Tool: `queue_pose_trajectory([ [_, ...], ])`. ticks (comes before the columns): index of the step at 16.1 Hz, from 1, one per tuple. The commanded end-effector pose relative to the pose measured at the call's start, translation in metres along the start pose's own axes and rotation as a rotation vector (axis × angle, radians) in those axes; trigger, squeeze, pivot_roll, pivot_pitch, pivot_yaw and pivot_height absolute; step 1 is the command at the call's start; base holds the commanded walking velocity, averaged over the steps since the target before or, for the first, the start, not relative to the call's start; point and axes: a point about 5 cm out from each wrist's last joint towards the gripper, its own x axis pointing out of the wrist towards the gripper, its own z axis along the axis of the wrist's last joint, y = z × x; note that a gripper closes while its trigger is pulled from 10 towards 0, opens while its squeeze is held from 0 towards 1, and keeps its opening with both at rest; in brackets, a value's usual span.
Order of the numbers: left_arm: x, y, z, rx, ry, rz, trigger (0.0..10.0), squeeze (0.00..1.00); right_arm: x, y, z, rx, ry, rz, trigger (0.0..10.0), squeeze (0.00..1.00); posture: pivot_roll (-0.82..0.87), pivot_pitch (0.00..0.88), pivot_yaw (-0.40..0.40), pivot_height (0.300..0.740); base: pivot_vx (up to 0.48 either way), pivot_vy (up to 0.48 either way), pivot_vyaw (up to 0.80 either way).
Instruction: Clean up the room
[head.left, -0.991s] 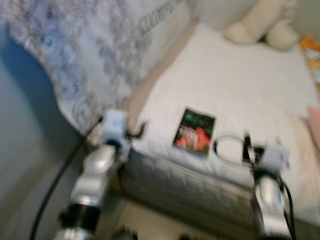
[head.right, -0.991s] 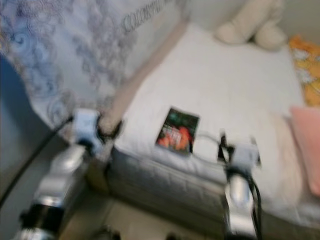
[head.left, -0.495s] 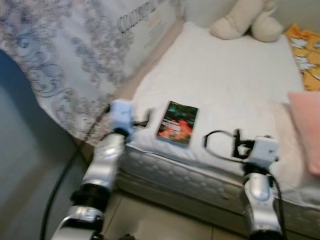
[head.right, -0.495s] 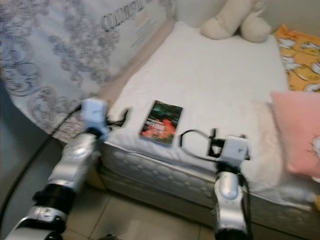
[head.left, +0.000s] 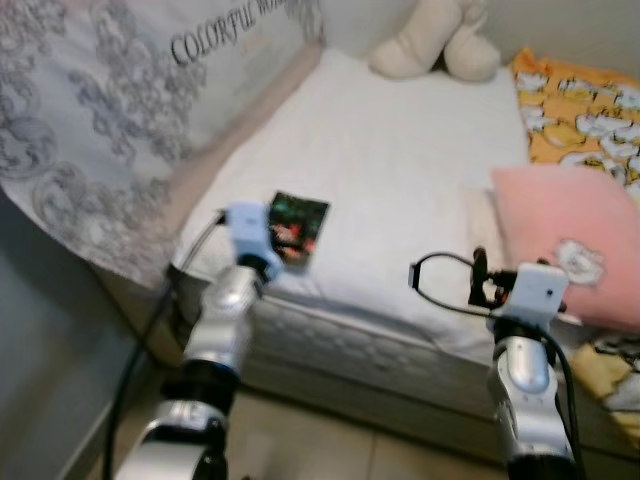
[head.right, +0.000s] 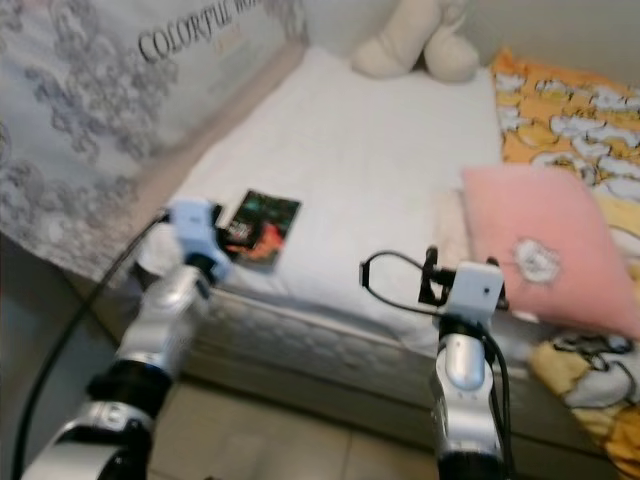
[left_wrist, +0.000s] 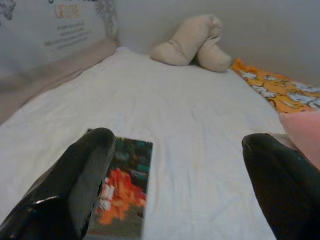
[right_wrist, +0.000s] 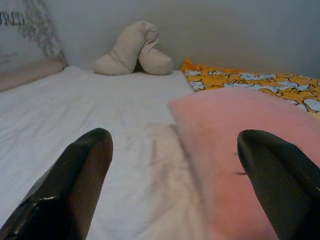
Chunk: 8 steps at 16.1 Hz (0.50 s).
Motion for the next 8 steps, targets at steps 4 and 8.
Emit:
queue_pose_trajectory([
  [4, -0.013, -0.002, -0.009, 0.137, 0.004, -0.016, 10.0, 1.00, -0.015, -0.018, -0.014, -0.005, 0.067, 0.013, 10.0, 1.00, 0.00, 0.000, 0.023, 0.740, 0.132, -0.409, 0.00],
  [8, -0.007, -0.001, -0.001, 0.242, -0.022, -0.019, 10.0, 1.00, -0.013, -0.015, -0.022, -0.008, 0.112, 0.031, 10.0, 1.00, 0.02, 0.000, 0.020, 0.740, 0.065, -0.413, 0.00],
])
